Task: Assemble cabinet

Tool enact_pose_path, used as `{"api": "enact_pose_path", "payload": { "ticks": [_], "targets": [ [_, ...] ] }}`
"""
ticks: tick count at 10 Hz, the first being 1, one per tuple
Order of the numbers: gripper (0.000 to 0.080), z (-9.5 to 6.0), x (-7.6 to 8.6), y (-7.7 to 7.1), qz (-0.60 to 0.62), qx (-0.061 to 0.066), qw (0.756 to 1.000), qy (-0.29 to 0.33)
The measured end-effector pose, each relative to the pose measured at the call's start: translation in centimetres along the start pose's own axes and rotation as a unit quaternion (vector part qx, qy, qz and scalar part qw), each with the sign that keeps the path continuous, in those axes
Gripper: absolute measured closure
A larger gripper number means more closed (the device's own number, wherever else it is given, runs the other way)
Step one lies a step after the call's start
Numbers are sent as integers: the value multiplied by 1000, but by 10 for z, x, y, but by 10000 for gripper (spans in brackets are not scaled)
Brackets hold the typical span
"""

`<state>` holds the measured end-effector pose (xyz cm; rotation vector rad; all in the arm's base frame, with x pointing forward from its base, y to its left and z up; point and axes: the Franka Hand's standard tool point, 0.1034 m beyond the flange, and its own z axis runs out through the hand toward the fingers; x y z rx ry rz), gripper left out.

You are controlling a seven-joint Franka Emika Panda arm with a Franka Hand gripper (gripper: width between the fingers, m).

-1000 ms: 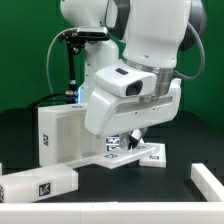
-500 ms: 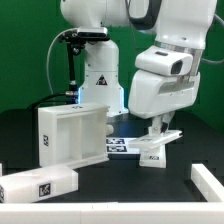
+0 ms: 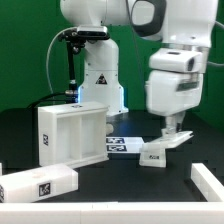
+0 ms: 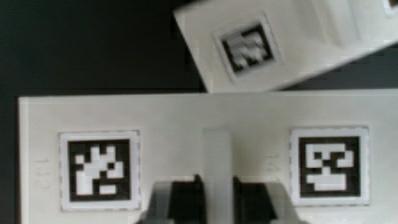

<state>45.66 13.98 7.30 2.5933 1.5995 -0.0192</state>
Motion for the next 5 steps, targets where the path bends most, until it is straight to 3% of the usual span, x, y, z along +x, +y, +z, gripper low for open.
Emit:
{"api": "enact_pose_path", "payload": {
  "ticks": [1, 2, 3, 5],
  "targets": [
    [735, -2, 11, -12, -43, -5, 999, 1],
    [735, 1, 10, -16, -23, -7, 999, 28],
    [735, 3, 5, -16, -21, -2, 1000, 19],
    [735, 4, 8, -18, -34, -5, 999, 22]
  ]
}}
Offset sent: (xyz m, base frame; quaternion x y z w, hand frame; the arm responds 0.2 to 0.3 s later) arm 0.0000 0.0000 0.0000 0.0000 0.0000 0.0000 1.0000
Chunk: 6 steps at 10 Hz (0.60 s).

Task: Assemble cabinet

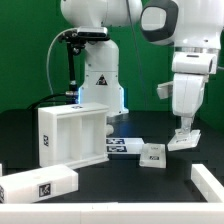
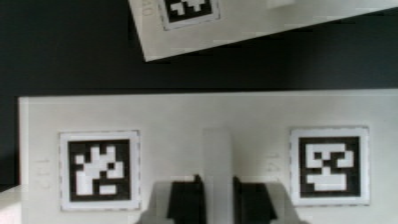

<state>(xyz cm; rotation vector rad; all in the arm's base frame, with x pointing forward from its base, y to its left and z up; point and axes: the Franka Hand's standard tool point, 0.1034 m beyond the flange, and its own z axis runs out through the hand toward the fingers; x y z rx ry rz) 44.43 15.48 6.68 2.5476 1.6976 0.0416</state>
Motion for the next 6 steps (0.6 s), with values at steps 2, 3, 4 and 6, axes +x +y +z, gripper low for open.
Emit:
{"api": "enact_pose_path", "payload": {
  "ticks": [2, 3, 4, 6],
  "targets": [
    [735, 15, 11, -26, -89, -12, 996, 15],
    [735, 24, 14, -37, -115, -11, 993, 20],
    [735, 33, 15, -46, -130, -5, 991, 19],
    [735, 38, 9, -42, -124, -4, 992, 26]
  ]
}}
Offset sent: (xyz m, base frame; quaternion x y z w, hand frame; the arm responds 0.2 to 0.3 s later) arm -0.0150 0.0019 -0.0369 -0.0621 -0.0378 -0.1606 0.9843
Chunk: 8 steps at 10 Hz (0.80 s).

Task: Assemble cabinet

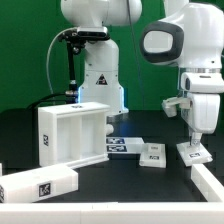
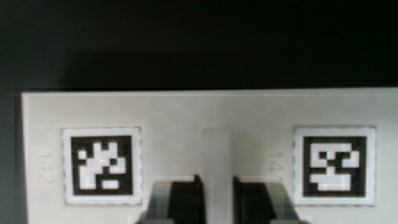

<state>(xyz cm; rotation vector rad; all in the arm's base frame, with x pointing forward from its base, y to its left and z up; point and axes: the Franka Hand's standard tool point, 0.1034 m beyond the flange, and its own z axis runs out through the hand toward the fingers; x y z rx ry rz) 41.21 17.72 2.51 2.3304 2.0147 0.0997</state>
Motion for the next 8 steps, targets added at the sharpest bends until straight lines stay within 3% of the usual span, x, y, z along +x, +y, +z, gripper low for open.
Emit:
{"api": "enact_pose_path", "payload": {
  "ticks": [3, 4, 5, 6, 7, 8],
  "targets": [
    [735, 2, -25, 13, 61, 12, 998, -1],
    [668, 2, -21, 11, 56, 13, 998, 0],
    [668, 2, -20, 10, 55, 13, 998, 0],
    [468, 3, -21, 10, 55, 13, 998, 0],
    [332, 2, -21, 10, 56, 13, 998, 0],
    [332, -3, -27, 11, 56, 19, 998, -16]
  ]
}}
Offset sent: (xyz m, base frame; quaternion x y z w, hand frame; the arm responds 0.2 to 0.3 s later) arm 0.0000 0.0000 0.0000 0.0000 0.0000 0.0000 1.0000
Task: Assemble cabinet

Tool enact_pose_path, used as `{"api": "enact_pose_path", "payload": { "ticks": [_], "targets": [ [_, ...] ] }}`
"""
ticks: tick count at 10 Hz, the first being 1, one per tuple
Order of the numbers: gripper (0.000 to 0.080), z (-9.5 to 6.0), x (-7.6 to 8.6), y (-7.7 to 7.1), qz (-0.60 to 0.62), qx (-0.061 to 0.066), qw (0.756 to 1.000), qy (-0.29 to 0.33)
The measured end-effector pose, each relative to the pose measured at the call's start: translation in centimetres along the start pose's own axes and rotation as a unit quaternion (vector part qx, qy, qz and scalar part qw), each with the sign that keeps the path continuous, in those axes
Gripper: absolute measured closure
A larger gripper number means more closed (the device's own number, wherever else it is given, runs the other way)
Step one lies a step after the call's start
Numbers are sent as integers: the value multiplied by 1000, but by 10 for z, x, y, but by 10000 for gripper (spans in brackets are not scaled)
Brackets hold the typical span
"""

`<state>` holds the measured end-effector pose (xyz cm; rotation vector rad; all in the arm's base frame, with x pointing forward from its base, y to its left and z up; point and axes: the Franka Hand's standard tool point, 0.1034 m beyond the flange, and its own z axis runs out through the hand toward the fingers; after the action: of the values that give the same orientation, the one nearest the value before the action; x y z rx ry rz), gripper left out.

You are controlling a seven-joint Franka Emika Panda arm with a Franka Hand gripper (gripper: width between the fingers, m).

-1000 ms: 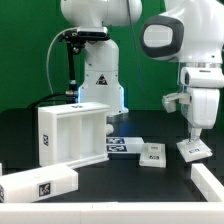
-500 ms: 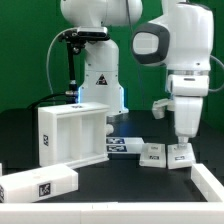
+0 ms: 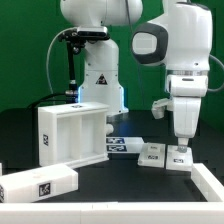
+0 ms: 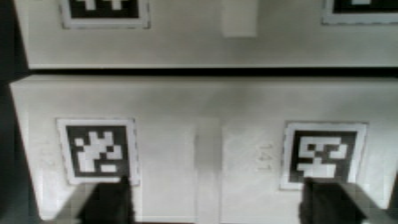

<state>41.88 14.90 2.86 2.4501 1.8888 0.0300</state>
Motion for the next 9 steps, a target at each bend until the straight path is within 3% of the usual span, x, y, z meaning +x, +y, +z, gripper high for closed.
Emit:
{"api": "enact_pose_path", "payload": {
  "ticks": [1, 2, 3, 4, 9],
  "targets": [
    [126, -14, -13, 11, -7, 3, 1000, -22],
    [126, -29, -24, 29, -8, 3, 999, -38],
    [20, -44, -27, 46, 9, -1, 999, -41],
    [20, -52, -24, 57, 9, -9, 999, -40],
    [2, -48, -27, 55, 12, -5, 999, -40]
  ]
}}
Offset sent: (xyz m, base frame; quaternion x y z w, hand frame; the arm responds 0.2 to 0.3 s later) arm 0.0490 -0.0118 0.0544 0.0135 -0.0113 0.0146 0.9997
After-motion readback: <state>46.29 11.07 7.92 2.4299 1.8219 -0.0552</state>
